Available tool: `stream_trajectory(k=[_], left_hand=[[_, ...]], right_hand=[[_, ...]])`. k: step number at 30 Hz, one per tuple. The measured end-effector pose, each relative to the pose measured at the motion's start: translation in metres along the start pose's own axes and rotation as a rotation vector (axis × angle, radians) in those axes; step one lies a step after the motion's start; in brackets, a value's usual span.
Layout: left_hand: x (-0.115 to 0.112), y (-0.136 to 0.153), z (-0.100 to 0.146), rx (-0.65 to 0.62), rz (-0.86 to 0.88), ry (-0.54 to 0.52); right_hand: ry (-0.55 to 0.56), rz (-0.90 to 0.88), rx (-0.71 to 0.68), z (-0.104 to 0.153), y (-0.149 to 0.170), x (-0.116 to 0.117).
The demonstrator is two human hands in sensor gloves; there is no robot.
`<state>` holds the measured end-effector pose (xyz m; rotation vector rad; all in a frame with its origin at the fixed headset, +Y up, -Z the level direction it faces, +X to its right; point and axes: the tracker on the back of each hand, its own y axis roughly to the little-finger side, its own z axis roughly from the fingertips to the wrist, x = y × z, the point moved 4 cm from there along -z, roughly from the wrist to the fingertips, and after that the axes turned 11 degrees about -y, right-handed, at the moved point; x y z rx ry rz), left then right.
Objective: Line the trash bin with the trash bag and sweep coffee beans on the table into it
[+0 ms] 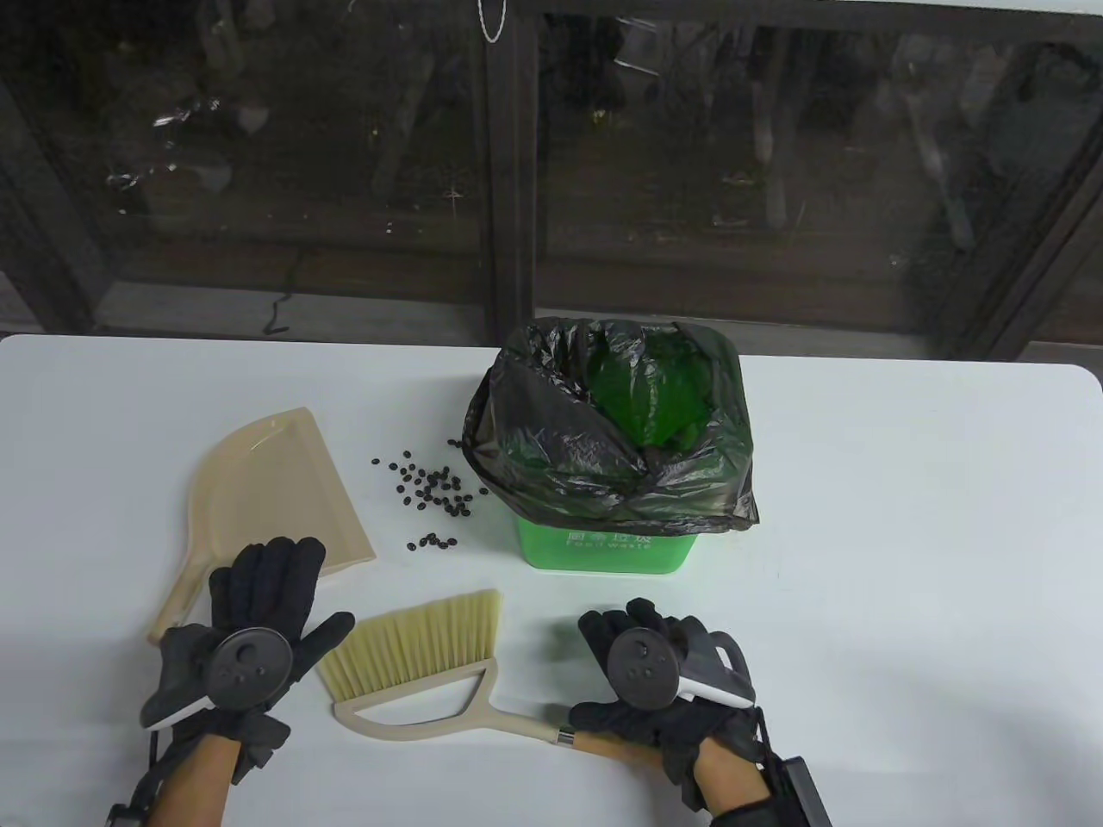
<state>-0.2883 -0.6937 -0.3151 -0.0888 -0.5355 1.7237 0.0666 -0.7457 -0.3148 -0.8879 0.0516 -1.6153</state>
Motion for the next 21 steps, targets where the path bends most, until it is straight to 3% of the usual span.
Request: stream_trajectory(k=[5, 15, 21], left_hand=[[0.0, 0.0, 0.0, -0.01, -0.006, 0.004], [0.0, -0.004, 0.004, -0.035, -0.07, 0.015], [-0.002, -0.004, 0.004, -0.033, -0.06, 0.027]], right_hand=[[-0.04, 0.025, -0.006, -0.001, -0.004, 0.004], [-0.231, 0.12, 0.035, -0.015, -0.008, 0.035], [-0.244, 0.181, 0.063, -0.017, -0.008, 0.039]])
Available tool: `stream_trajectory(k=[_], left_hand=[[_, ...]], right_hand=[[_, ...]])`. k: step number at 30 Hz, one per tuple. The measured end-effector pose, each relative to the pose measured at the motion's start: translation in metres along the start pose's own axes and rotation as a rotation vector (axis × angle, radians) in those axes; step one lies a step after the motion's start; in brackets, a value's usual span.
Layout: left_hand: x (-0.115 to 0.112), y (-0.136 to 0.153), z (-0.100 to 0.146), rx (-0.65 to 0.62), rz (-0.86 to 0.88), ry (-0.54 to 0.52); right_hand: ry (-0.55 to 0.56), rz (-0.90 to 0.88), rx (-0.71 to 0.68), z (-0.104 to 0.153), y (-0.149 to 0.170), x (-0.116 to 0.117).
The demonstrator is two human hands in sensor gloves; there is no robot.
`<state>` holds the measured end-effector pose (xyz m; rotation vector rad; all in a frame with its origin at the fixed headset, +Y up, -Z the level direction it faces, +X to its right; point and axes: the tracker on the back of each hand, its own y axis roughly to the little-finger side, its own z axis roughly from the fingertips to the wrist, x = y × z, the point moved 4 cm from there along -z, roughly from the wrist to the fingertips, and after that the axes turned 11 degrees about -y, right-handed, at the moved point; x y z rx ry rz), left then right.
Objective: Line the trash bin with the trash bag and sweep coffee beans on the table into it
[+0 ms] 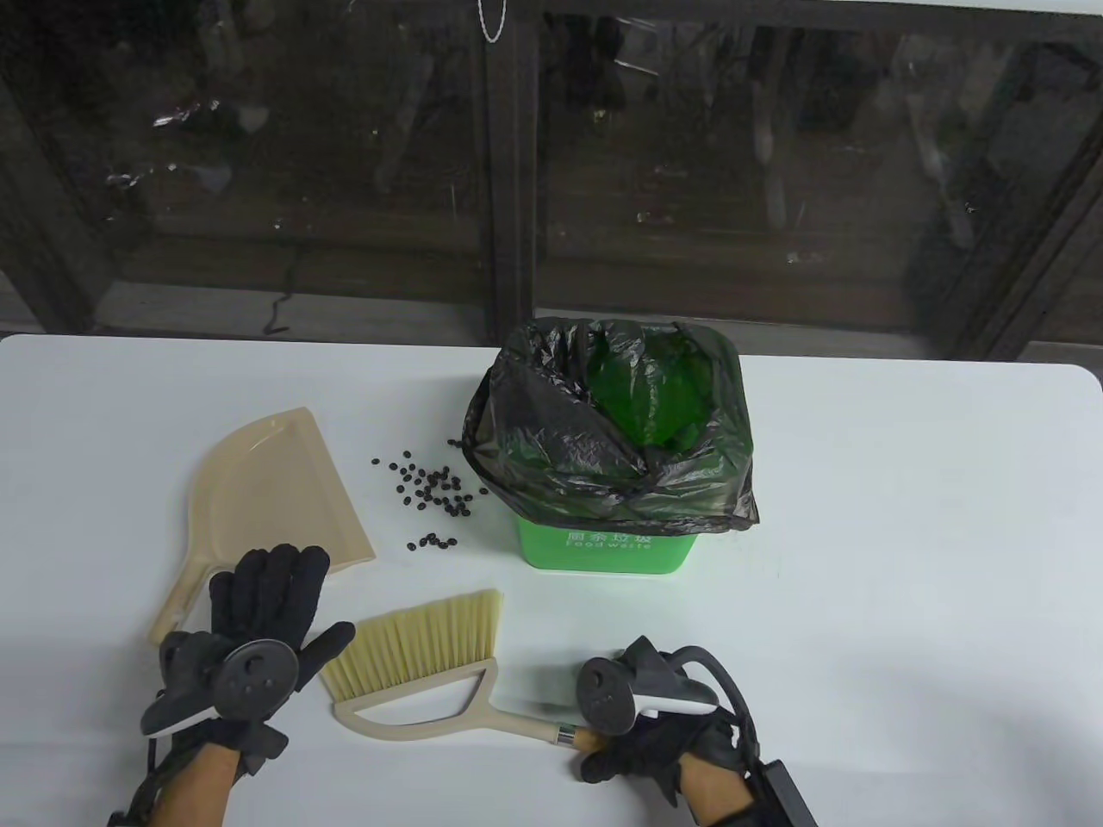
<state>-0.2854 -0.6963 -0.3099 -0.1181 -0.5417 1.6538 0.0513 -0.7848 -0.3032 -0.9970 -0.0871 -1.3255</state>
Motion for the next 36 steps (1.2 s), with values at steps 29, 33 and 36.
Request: stream_trajectory(k=[29, 33, 36], left_hand=[[0.003, 0.002, 0.0, 0.013, 0.041, -0.022], [0.004, 0.003, 0.0, 0.018, 0.046, -0.025], [0.004, 0.004, 0.0, 0.021, 0.052, -0.029]], right_hand=[[0.156, 0.134, 0.082, 0.002, 0.001, -0.01], [0.174, 0.159, 0.116, 0.003, 0.004, -0.012], [0.254, 0.178, 0.149, 0.01, 0.01, -0.02]])
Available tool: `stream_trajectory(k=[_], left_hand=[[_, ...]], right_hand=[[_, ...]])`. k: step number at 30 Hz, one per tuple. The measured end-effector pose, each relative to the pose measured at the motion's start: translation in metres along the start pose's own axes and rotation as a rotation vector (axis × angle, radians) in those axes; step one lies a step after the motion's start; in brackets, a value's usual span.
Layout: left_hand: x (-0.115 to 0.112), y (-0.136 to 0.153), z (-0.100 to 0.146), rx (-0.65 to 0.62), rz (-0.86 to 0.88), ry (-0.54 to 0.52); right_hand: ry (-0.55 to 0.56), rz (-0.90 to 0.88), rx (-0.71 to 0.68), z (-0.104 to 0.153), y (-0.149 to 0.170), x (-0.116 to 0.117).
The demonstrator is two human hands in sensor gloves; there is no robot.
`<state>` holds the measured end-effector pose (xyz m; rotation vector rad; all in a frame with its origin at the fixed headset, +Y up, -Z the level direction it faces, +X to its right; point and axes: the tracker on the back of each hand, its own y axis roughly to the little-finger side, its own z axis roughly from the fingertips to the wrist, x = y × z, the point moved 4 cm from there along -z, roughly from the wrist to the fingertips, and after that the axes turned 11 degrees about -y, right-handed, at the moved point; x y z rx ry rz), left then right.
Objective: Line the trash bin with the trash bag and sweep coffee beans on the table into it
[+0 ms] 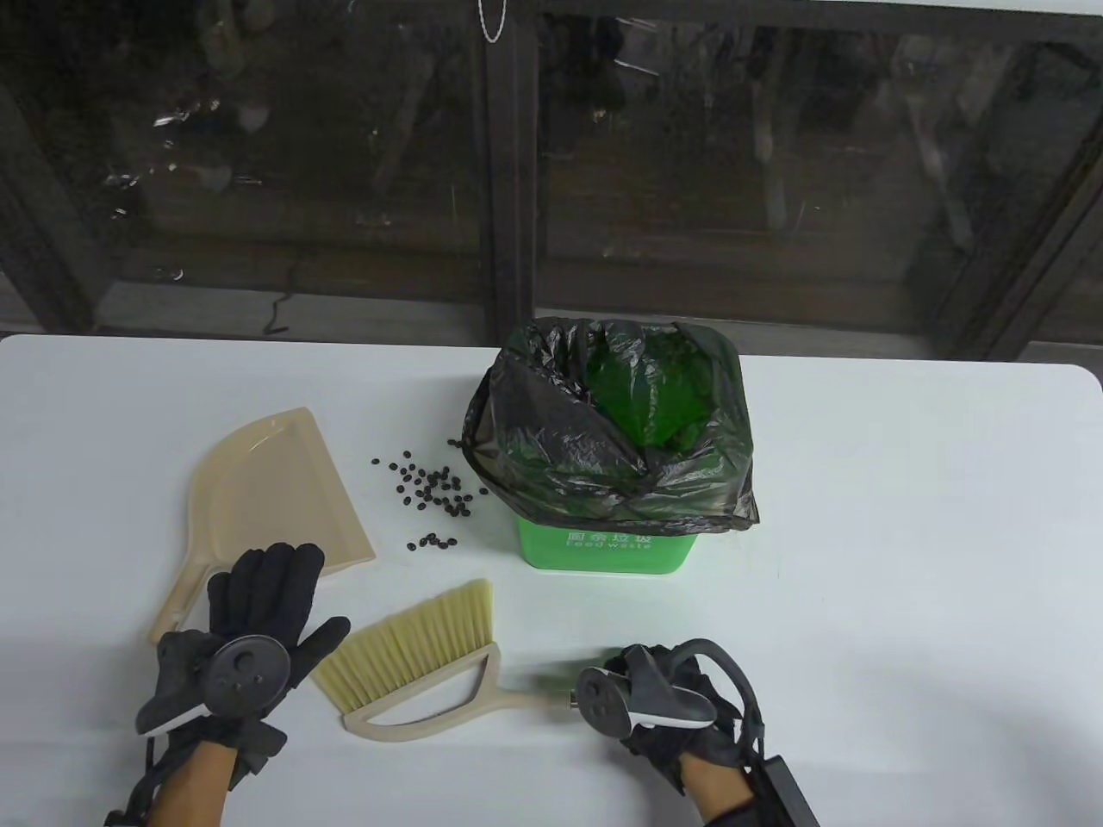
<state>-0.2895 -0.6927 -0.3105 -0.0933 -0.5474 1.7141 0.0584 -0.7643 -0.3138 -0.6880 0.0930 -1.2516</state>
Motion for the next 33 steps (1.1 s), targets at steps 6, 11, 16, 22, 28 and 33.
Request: stream_trajectory(k=[6, 11, 16, 22, 28, 33], left_hand=[[0.004, 0.001, 0.0, 0.006, 0.008, -0.023], [0.006, 0.003, 0.001, 0.013, -0.003, -0.032], [0.008, 0.007, 0.0, 0.029, 0.012, -0.049], [0.014, 0.014, 0.0, 0.06, 0.035, -0.085], [0.017, 0.015, 0.001, 0.067, 0.061, -0.101], [0.017, 0.018, 0.001, 0.077, 0.091, -0.11]], right_hand=[[0.119, -0.004, 0.019, 0.01, 0.015, -0.012], [0.189, -0.105, 0.06, 0.023, 0.03, -0.023], [0.257, -0.279, 0.057, 0.032, 0.042, -0.032], [0.28, -0.481, 0.001, 0.027, 0.035, -0.049], [0.334, -0.642, 0.021, 0.003, 0.004, -0.076], [0.315, -0.501, 0.159, -0.028, -0.027, -0.106]])
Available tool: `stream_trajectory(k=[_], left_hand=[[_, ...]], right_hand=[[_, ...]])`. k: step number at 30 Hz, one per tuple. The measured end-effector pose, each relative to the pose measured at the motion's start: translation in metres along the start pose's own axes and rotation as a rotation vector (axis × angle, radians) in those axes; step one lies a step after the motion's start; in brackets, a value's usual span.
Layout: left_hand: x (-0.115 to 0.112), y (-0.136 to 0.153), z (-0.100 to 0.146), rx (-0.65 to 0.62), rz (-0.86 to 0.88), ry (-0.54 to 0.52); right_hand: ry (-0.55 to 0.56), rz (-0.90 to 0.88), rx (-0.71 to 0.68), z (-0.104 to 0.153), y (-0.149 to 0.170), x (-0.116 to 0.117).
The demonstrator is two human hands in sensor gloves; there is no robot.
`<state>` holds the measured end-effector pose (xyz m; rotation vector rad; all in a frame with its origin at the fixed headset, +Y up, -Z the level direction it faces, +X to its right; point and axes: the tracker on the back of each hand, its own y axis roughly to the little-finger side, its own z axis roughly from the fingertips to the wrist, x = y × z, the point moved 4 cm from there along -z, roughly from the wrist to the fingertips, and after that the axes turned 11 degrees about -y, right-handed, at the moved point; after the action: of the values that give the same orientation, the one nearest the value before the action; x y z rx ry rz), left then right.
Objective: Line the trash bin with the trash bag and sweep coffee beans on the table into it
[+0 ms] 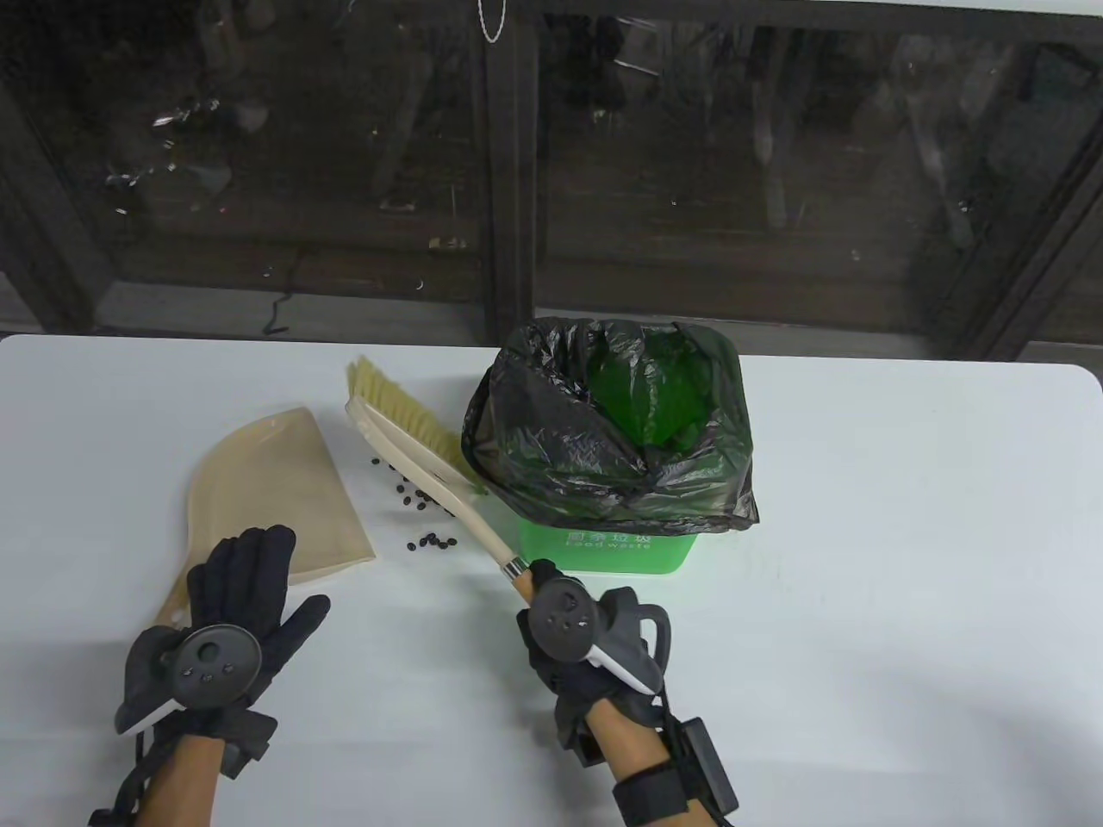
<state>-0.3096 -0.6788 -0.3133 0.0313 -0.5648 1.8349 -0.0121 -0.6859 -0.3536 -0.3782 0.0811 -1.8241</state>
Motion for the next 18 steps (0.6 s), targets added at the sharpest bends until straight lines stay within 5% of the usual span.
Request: stream_trajectory(k=[11, 18], left_hand=[[0.004, 0.005, 0.0, 0.018, 0.052, -0.022], [0.007, 0.007, -0.001, 0.034, 0.074, -0.033]], right_hand=[[-0.096, 0.297, 0.237, -0.059, -0.032, 0.024], [-0.201, 0.382, 0.23, -0.062, -0.033, 0.04]])
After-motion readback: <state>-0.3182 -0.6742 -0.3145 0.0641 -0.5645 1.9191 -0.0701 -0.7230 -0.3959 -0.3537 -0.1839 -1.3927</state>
